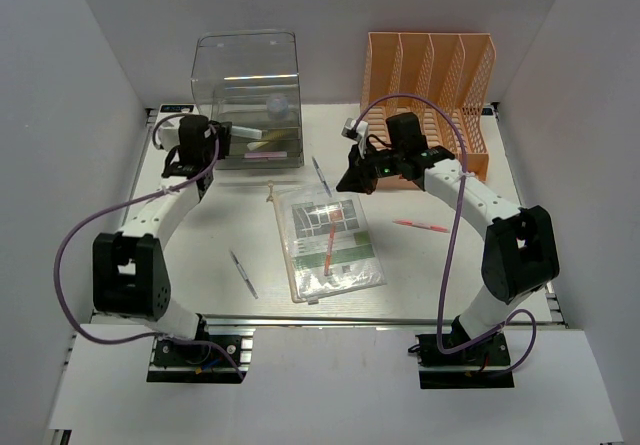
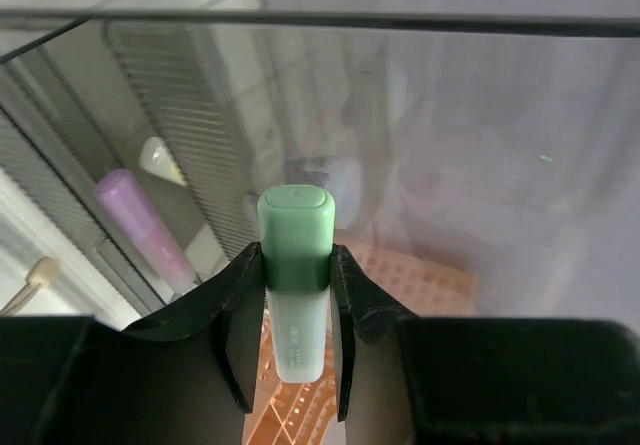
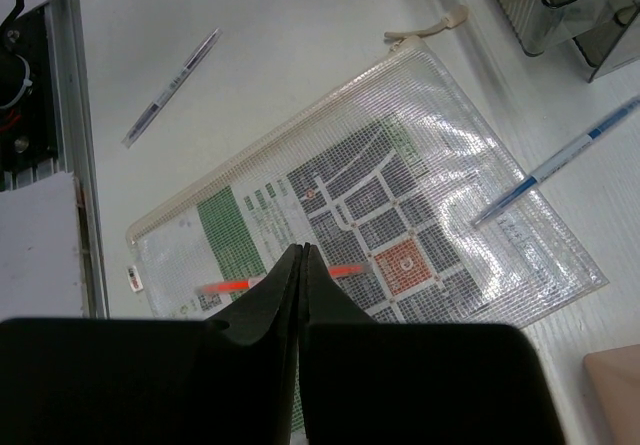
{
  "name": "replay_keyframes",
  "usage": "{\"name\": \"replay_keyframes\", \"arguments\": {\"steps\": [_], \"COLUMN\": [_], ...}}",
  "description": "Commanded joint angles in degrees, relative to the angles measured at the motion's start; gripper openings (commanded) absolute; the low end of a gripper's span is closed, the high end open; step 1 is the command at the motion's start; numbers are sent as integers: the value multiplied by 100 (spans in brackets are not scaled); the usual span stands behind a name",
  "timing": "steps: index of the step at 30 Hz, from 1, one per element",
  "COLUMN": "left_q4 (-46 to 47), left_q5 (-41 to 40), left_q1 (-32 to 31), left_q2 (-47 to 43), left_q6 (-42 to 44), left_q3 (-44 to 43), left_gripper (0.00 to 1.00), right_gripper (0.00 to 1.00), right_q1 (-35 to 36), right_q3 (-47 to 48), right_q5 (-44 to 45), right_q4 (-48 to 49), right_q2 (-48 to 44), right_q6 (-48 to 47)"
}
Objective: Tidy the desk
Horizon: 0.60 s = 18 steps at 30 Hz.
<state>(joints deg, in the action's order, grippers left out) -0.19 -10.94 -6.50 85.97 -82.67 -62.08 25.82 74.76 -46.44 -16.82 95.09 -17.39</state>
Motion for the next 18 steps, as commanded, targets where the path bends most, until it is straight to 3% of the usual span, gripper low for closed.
{"name": "replay_keyframes", "arguments": {"steps": [1,16,18], "left_q4": [-448,-587,-754], "left_q5": [-593,-971,-998], "left_q1": [-150,-396,-396], "left_q2": [182,1008,1088], "left_q6": [-468,-820,-977], "left_q3": [-304,-497,-559], "left_gripper": [0,0,5], "right_gripper": [0,0,0], "right_q1": [-60,-183,-209], "right_q3": [-32,-32,-23], "right_q5": [-32,-111,-111], "right_q4": [-6,-6,-23], "right_q2": [-52,-96,-96], "right_q6": [-72,-72,-72]}}
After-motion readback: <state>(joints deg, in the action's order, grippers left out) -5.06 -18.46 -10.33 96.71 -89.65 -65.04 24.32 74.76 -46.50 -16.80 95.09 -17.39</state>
